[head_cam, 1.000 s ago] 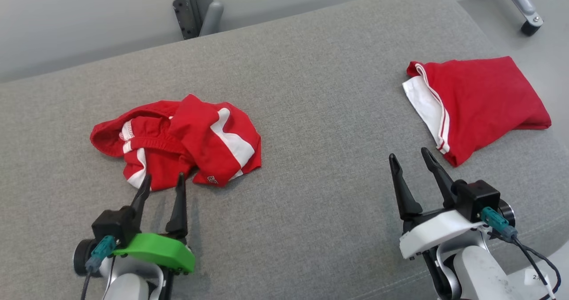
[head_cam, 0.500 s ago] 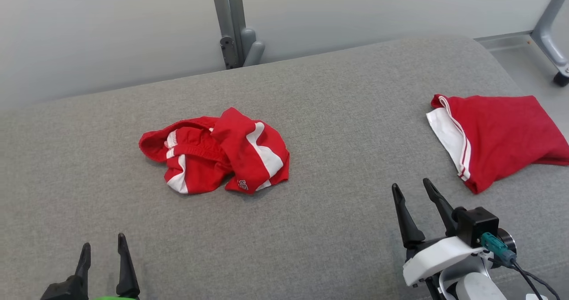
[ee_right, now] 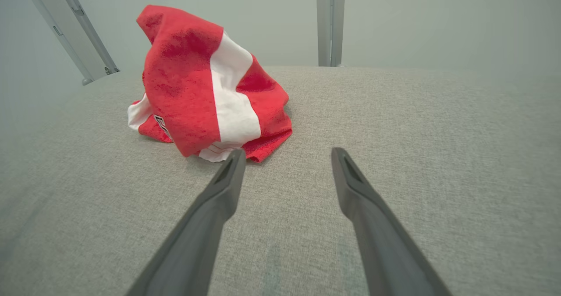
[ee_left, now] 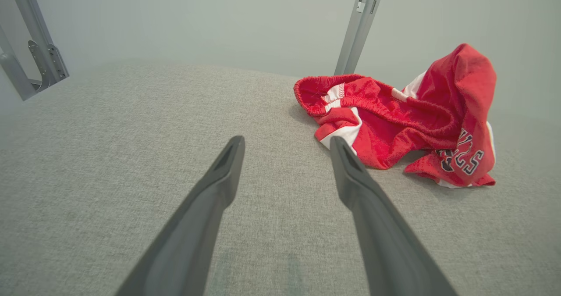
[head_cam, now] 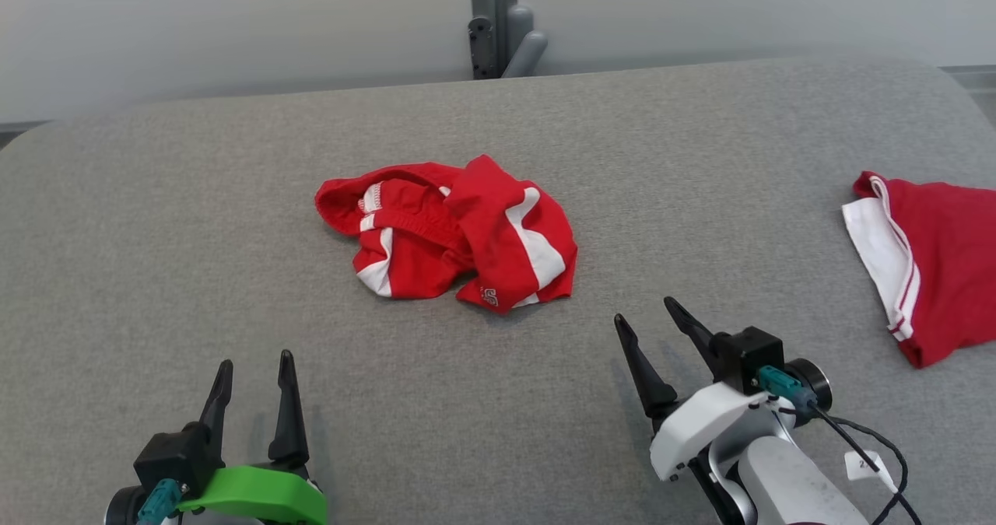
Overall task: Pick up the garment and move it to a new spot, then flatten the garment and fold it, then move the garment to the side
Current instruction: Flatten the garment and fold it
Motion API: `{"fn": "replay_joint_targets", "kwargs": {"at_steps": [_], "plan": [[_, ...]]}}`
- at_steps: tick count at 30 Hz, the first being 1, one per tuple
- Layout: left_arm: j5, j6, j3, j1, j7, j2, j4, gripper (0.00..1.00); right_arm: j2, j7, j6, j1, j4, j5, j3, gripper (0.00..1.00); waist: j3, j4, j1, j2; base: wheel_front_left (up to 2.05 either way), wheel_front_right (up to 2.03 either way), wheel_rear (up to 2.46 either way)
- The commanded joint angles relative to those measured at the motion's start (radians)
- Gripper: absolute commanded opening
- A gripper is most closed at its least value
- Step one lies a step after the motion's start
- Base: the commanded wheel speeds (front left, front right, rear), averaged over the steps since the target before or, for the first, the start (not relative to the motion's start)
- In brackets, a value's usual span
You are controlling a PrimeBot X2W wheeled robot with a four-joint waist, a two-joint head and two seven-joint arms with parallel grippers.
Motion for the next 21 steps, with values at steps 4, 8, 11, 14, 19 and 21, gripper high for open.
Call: {"fn": "replay_joint_targets", "kwargs": {"at_steps": [4, 8, 11, 14, 19, 21], "plan": [[-0.011, 0.004, -0.012, -0.027, 0.0, 0.004, -0.01, 1.0, -0.017, 0.0, -0.001, -0.086, 0.081, 0.017, 0.019, 1.0, 0.096, 0.143, 0.0001, 0.0, 0.0, 0.0, 0.0], [-0.022, 0.007, -0.035, -0.047, 0.0, 0.004, -0.023, 1.0, -0.027, 0.0, -0.001, -0.139, 0.151, 0.005, -0.006, 1.0, 0.139, 0.216, 0.0001, 0.0, 0.0, 0.0, 0.0], [-0.033, 0.01, -0.051, -0.055, 0.0, 0.004, -0.029, 1.0, -0.03, 0.0, -0.001, -0.167, 0.201, 0.011, -0.028, 1.0, 0.158, 0.249, 0.0001, 0.0, 0.0, 0.0, 0.0], [-0.04, 0.007, -0.062, -0.063, 0.0, 0.004, -0.031, 1.0, -0.026, 0.0, -0.001, -0.192, 0.24, 0.028, -0.049, 0.99, 0.174, 0.271, 0.0001, 0.0, 0.0, 0.0, 0.0], [-0.048, 0.012, -0.073, -0.066, 0.0, 0.004, -0.034, 1.0, -0.024, 0.001, -0.001, -0.217, 0.293, 0.033, -0.059, 0.49, 0.193, 0.289, 0.0001, 0.0, 0.0, 0.0, 0.0], [-0.051, 0.012, -0.074, -0.069, 0.0, 0.004, -0.035, 1.0, -0.024, 0.002, -0.001, -0.219, 0.306, 0.036, -0.056, 0.31, 0.199, 0.29, 0.0001, 0.0, 0.0, 0.0, 0.0]]}}
